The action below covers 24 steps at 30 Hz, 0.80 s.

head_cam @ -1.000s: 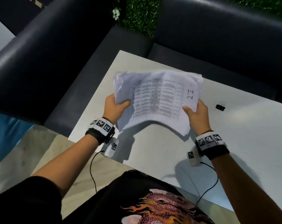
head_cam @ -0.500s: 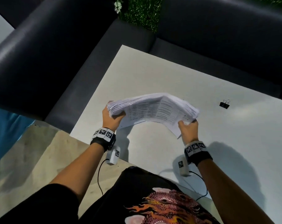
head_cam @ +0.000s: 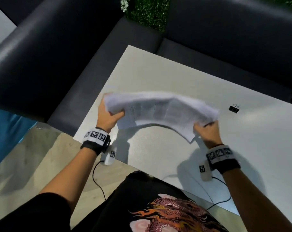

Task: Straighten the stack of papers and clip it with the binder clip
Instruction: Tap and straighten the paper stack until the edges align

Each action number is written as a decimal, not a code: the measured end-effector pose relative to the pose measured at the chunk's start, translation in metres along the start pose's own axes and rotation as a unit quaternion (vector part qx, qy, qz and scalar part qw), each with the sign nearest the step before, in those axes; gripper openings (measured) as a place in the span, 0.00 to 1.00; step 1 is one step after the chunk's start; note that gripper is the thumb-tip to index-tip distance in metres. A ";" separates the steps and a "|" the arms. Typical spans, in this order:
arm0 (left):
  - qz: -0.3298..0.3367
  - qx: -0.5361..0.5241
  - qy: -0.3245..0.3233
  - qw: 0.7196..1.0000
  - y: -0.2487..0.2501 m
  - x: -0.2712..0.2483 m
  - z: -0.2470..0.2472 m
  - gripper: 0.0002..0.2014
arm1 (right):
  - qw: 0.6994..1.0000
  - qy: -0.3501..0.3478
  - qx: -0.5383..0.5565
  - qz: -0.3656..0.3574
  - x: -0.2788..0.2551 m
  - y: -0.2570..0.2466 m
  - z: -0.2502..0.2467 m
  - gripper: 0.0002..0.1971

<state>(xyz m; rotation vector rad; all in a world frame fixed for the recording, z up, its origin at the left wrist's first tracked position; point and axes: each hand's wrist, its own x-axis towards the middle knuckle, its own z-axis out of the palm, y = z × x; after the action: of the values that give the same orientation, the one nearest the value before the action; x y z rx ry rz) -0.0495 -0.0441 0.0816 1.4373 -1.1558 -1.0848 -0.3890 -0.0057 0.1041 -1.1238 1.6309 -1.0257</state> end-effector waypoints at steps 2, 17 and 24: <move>-0.039 0.004 -0.029 0.999 -0.016 -0.014 0.006 0.25 | 0.999 -0.043 -0.032 0.009 -0.004 0.039 0.005 0.19; -0.246 0.059 -0.096 0.963 -0.033 -0.004 -0.001 0.33 | 0.981 -0.171 -0.087 -0.012 0.051 -0.074 -0.019 0.21; -0.046 0.130 -0.296 0.945 0.028 0.012 0.059 0.46 | 0.856 -0.342 -0.360 -0.142 0.074 -0.115 0.005 0.14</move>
<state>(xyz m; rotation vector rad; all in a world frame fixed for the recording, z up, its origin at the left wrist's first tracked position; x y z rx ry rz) -0.1087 -0.0666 0.1001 1.4115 -1.7195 -1.5398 -0.3724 -0.1058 0.1959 -1.9921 1.2673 -0.0625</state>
